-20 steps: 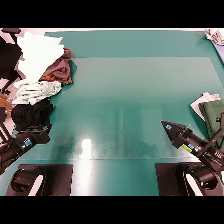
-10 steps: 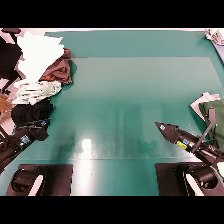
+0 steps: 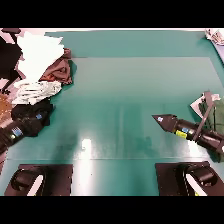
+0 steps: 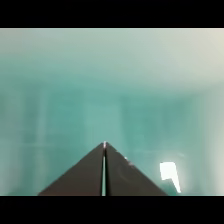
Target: Fold the shirts.
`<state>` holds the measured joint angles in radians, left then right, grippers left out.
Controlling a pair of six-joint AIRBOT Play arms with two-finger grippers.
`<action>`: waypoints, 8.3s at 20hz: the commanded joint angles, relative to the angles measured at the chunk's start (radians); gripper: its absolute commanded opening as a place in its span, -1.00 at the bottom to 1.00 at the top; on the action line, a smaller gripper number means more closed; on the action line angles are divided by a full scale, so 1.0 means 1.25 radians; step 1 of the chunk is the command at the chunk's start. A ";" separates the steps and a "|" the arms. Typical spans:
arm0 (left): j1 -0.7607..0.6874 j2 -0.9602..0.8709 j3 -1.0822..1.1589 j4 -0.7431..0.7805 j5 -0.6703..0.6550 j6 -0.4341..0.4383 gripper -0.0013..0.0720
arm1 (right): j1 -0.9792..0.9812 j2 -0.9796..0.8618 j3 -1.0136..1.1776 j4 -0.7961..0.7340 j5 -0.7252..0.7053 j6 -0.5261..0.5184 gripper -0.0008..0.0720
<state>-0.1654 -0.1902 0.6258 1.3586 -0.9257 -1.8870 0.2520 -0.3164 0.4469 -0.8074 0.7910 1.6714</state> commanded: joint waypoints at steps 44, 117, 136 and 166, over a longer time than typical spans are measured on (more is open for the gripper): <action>0.578 -0.933 0.452 0.160 -0.277 0.170 0.95 | -0.027 -0.641 0.635 -0.205 0.388 -0.276 -0.44; -0.421 -1.189 1.012 -0.040 -0.188 0.050 -0.90 | -0.378 -0.461 0.633 -0.311 0.292 -0.143 -0.45; -0.201 -1.155 1.072 0.201 -0.530 0.153 0.98 | -0.298 -0.640 0.633 -0.301 0.339 -0.158 0.15; -0.100 -1.267 0.795 -0.298 -0.249 0.235 -0.90 | -0.113 -0.732 0.633 -0.281 0.432 -0.150 0.13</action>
<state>-0.2882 -1.8038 1.5761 0.9379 -1.1023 -1.5345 0.1097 -1.2320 1.2385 -1.1477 1.3231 1.4834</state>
